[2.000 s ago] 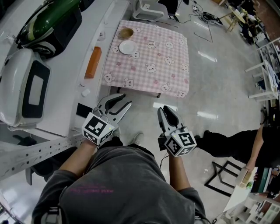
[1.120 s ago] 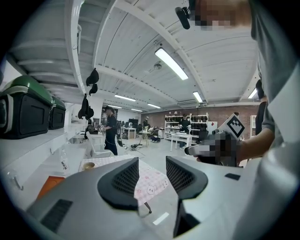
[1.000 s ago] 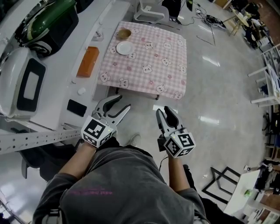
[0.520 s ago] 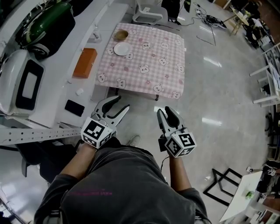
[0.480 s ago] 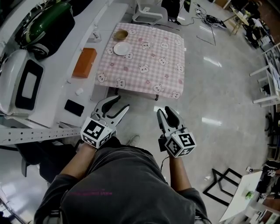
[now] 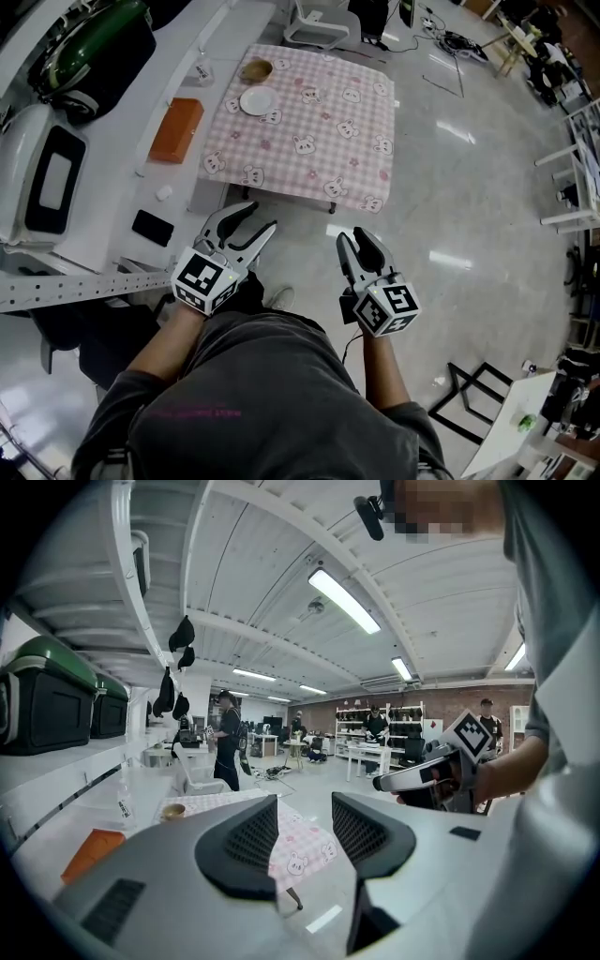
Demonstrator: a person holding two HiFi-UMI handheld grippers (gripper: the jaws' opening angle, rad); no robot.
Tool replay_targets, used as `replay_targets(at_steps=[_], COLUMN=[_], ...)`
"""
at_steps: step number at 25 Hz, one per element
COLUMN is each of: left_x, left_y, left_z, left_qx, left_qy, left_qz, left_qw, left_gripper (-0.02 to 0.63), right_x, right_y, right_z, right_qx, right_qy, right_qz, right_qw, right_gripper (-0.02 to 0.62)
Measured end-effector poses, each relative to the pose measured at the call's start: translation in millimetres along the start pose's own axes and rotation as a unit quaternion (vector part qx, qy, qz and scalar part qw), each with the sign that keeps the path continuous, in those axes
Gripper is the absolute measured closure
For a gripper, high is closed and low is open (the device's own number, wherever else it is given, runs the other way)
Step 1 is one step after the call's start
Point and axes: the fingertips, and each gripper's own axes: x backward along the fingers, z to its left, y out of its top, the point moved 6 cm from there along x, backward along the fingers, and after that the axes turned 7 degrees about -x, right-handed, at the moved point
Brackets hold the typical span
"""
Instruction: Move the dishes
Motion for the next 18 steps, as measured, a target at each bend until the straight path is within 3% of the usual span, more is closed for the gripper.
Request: replay_targets(at_steps=[18], left_x=[-47.5], left_y=[-0.5], left_z=[23.2], left_qx=[0.003], left_qy=[-0.011], left_qz=[-0.006], left_qw=[0.9999], left_gripper=[0.428], right_x=[-27.0], right_y=[13.3], right_z=[-33.9], right_qx=[-0.010], right_qy=[-0.008], right_qz=[-0.001], right_qw=[1.000], right_gripper=[0.471])
